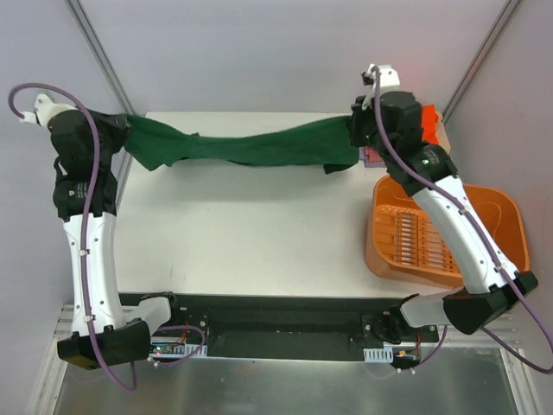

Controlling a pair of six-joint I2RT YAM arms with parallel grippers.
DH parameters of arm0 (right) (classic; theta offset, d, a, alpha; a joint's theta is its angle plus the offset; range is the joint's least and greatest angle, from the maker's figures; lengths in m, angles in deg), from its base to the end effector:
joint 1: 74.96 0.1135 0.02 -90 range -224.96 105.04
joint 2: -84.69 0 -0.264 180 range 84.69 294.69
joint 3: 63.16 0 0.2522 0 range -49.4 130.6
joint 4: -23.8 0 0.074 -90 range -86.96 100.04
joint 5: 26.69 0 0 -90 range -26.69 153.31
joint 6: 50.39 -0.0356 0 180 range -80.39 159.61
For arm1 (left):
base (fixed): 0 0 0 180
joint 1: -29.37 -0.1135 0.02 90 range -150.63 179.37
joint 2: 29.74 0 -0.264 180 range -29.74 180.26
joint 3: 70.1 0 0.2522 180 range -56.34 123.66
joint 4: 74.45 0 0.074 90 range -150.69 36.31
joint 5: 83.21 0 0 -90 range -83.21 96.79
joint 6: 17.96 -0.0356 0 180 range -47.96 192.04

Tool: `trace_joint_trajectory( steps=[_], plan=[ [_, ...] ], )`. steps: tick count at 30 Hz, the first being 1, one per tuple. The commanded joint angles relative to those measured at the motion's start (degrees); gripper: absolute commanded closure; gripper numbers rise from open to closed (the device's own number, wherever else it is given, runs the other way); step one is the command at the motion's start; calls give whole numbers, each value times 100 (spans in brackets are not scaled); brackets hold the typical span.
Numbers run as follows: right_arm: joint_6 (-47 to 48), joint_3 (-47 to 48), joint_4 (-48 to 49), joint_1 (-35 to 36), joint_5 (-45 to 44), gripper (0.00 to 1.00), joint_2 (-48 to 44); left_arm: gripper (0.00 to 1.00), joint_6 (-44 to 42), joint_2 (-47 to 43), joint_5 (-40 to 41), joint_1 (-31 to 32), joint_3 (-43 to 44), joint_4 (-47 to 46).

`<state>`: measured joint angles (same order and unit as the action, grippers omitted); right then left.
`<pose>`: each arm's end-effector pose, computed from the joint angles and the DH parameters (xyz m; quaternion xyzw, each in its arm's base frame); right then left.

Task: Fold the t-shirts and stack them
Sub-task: Flatten out the tshirt

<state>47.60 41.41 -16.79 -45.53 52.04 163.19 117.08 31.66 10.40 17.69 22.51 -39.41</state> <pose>0.2641 0.1410 0.4557 -0.1955 0.7647 0.0370 0.6129 0.2136 0.0465 0.4687 -0.3657 0.6321 -0.1739 0.6606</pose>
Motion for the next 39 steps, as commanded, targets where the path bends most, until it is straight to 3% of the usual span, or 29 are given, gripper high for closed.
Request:
trace_joint_trajectory(
  steps=[1, 11, 17, 22, 28, 33, 39],
  plan=[
    [686, 999, -173, -25, -244, 99, -352, 100, -513, 3, 157, -18, 1113, -229],
    [1082, 2353, -630, -25, 1064, 99, -941, 100, -1541, -67, 253, -18, 3196, -221],
    [1082, 2652, -832, -16, 1671, 99, -1372, 100, -1981, -287, 586, -18, 4120, -221],
    [924, 2609, -912, -25, 2075, 99, -1741, 100, -2262, -454, 903, -9, 4481, -449],
    [774, 2521, -885, -16, 2410, 99, -1935, 100, -2262, -498, 675, -9, 4517, -642],
    [757, 2285, -807, -16, 1964, 99, -1786, 100, -2157, -306, 632, -9, 4218, -774],
    [1090, 1827, -464, -69, 224, 100, -848, 100, -1973, 721, 35, -9, 3621, -1019]
  ],
)
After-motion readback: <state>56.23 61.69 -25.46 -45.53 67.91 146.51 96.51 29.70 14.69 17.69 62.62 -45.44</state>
